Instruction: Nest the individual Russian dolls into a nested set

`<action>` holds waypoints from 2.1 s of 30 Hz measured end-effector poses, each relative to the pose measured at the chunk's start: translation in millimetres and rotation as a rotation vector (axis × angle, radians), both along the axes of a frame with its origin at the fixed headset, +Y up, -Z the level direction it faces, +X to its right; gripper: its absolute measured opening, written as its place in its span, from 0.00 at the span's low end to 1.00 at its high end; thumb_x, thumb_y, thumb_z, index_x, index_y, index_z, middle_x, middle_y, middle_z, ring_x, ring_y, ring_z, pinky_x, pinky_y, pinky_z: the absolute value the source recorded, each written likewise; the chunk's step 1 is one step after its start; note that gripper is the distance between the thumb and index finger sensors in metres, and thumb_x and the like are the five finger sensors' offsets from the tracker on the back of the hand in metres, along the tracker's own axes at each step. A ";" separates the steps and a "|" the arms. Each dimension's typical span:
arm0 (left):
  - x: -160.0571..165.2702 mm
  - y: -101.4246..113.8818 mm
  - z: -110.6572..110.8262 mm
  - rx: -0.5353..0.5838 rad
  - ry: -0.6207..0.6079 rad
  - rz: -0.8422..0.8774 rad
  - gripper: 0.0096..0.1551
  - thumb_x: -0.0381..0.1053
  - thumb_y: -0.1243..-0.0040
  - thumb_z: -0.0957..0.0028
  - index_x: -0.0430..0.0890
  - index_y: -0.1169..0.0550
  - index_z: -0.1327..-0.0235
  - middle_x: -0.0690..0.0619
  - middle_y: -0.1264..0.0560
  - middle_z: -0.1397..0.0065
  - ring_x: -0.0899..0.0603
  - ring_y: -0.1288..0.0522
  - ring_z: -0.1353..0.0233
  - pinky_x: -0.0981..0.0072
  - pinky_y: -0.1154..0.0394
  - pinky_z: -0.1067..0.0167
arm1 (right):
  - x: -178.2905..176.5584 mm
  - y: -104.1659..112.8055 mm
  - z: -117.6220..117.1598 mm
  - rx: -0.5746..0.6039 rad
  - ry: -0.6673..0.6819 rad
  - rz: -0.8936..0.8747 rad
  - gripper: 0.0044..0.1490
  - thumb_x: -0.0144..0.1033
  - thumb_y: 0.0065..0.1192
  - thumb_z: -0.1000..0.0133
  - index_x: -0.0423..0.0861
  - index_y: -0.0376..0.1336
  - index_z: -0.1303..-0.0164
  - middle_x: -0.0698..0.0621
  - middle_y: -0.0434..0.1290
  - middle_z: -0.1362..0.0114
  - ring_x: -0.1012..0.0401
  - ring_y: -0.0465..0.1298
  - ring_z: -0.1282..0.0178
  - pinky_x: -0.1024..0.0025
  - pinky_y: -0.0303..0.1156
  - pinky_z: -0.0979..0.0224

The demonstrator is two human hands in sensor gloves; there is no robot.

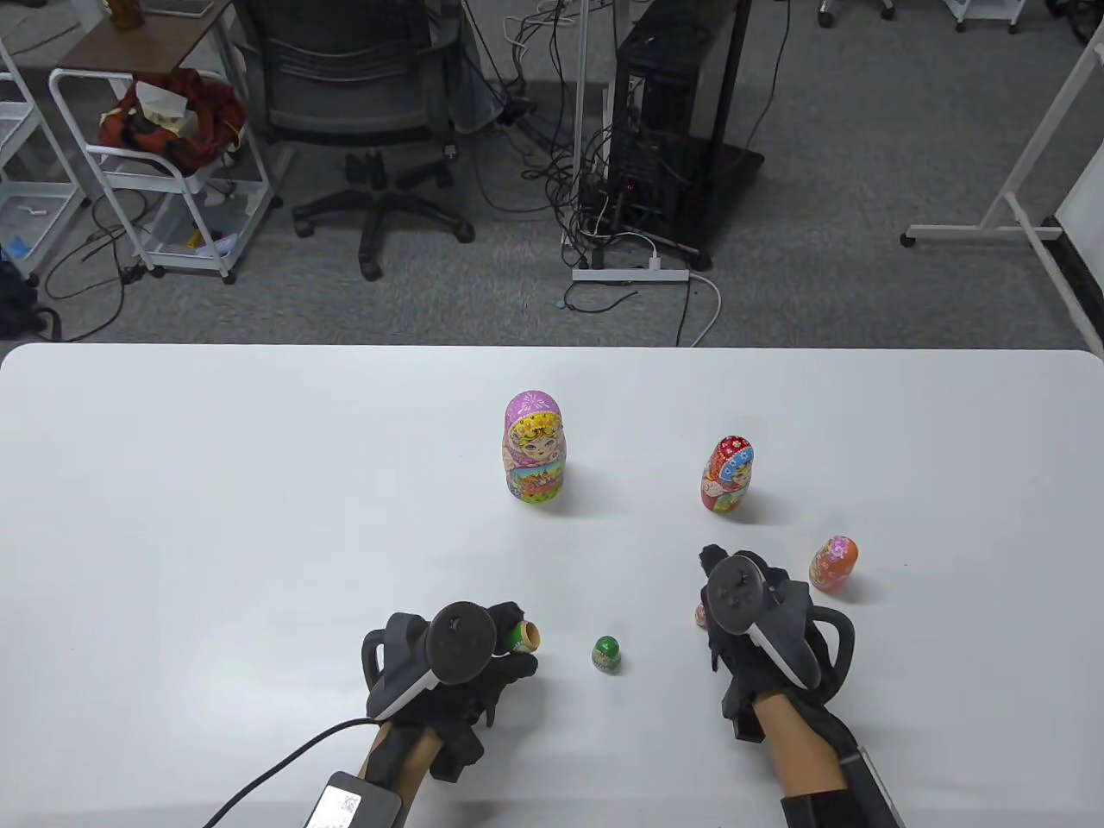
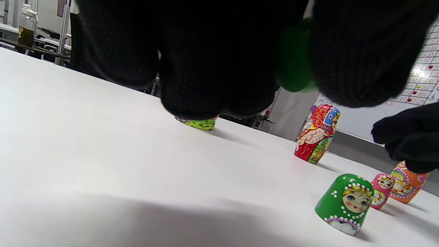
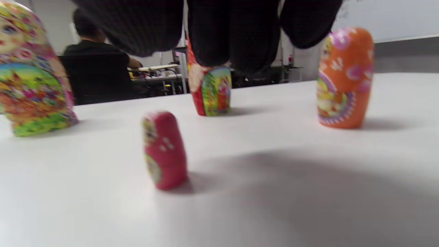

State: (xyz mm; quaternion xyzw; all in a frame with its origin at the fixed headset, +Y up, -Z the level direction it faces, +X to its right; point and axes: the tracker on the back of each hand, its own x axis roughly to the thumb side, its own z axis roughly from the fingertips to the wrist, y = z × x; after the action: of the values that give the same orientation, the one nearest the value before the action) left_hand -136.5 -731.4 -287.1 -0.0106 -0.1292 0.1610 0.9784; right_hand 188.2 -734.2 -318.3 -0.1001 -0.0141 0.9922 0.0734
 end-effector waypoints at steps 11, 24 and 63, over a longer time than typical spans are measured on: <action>5.3 -2.4 1.2 -0.014 -0.017 -0.014 0.41 0.68 0.31 0.64 0.51 0.22 0.37 0.55 0.15 0.45 0.52 0.16 0.47 0.52 0.21 0.40 | -11.5 -18.9 -7.4 -0.089 0.043 0.006 0.25 0.46 0.63 0.45 0.59 0.65 0.36 0.53 0.75 0.31 0.54 0.78 0.37 0.54 0.72 0.32; 6.6 -1.8 3.1 -0.011 -0.017 0.058 0.41 0.68 0.33 0.61 0.53 0.25 0.35 0.55 0.18 0.41 0.52 0.18 0.44 0.52 0.22 0.38 | -77.3 34.4 33.5 0.251 0.551 -0.527 0.27 0.47 0.65 0.48 0.57 0.63 0.38 0.53 0.74 0.33 0.56 0.79 0.41 0.56 0.74 0.35; 5.3 -4.1 2.5 -0.045 -0.039 0.104 0.41 0.68 0.33 0.61 0.52 0.25 0.34 0.55 0.18 0.41 0.51 0.18 0.44 0.51 0.22 0.38 | -103.5 -30.7 24.7 -0.159 0.568 0.140 0.34 0.50 0.61 0.44 0.69 0.52 0.28 0.49 0.65 0.22 0.50 0.71 0.27 0.47 0.66 0.26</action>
State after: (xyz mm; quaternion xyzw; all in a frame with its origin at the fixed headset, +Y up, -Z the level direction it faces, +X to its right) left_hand -131.2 -735.5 -284.6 -0.0292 -0.1450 0.2143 0.9655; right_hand 84.6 -764.9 -293.5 0.1775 0.0779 0.9810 -0.0023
